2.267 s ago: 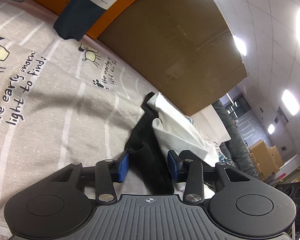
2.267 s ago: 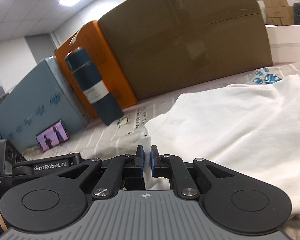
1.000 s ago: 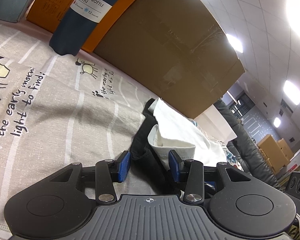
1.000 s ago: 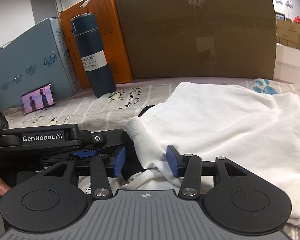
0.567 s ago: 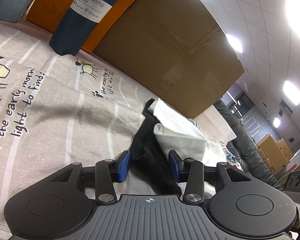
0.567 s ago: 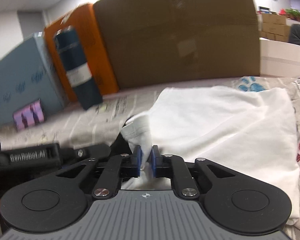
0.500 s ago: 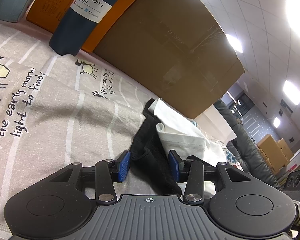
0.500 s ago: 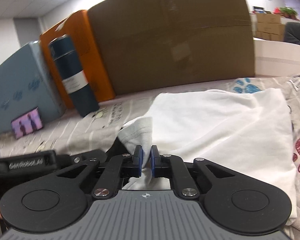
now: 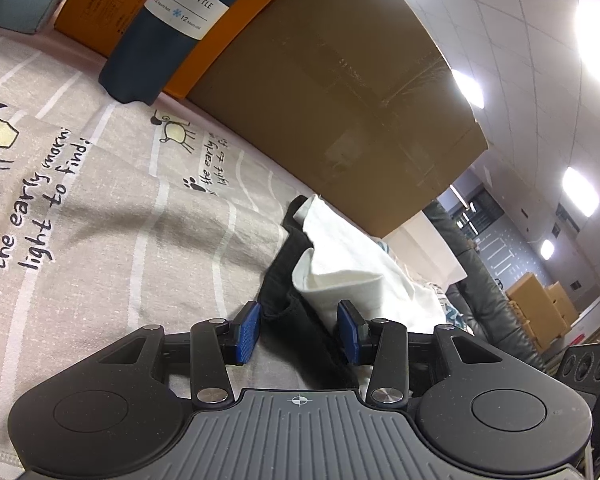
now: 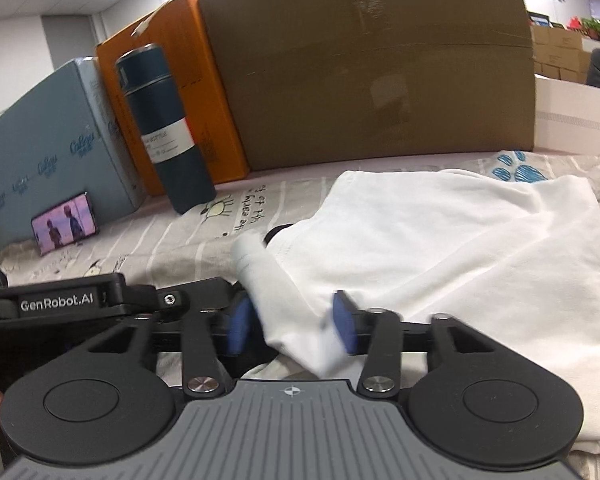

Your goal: Fold clothes

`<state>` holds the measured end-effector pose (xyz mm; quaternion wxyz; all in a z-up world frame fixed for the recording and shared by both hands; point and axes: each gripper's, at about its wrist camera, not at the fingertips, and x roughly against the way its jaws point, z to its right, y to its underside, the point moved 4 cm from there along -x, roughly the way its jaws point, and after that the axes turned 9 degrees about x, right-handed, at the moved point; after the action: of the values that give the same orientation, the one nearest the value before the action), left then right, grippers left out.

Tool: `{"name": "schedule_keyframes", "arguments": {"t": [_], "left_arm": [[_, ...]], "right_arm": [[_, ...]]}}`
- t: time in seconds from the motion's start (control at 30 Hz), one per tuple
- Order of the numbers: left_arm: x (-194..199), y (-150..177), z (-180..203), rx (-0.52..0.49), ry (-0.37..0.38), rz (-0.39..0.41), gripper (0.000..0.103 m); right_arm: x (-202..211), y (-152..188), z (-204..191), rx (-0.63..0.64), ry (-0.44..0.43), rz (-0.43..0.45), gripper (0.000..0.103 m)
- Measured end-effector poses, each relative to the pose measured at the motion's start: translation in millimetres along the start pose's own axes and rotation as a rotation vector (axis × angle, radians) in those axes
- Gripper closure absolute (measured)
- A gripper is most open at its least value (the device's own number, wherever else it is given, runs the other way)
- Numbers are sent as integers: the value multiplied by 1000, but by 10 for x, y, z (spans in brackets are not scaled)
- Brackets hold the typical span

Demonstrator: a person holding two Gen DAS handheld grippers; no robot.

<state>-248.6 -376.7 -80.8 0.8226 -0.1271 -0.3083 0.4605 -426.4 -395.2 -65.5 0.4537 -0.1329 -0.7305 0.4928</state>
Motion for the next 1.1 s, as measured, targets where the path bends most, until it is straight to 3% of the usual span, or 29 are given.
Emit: {"name": "schedule_keyframes", "arguments": {"t": [0.07,0.13,0.17,0.23,0.33,0.43,0.5,0.53,0.57,0.67,0.77,0.97,1.1], "left_arm": [[2,14,17,-5,11,-9,54],[-1,33,39,-15,21,-20,51],[-5,46,55,-25,21,-23,50],[-31,79,110,-54,16,-32,46],[-96,142,226,-117,10,-46,34],[-207,192,345,-188,-8,-59,32],[-293,208,426,-228,-35,-49,39],[-337,219,459,-248,-55,-44,52],[-379,235,467,-255,-69,-53,80],[-408,253,460,-254,-73,-64,93],[-362,227,430,-239,-47,-47,96],[-196,156,546,-280,43,20,98],[34,-14,572,-254,90,74,99]], "right_arm": [[-62,-1,-18,21,32,-1,70],[-111,-6,-27,50,65,2,91],[-94,-16,14,24,59,12,95],[-6,-48,144,-64,40,51,96],[238,-106,348,-230,8,161,96],[410,-133,480,-323,-22,259,96],[475,-140,544,-360,-36,305,96],[490,-138,571,-374,-44,320,96],[502,-133,591,-379,-46,334,96],[525,-119,659,-375,-31,359,96],[525,-118,743,-355,-26,378,96],[664,-138,776,-423,-48,444,96],[835,-243,695,-464,-53,498,96]]}}
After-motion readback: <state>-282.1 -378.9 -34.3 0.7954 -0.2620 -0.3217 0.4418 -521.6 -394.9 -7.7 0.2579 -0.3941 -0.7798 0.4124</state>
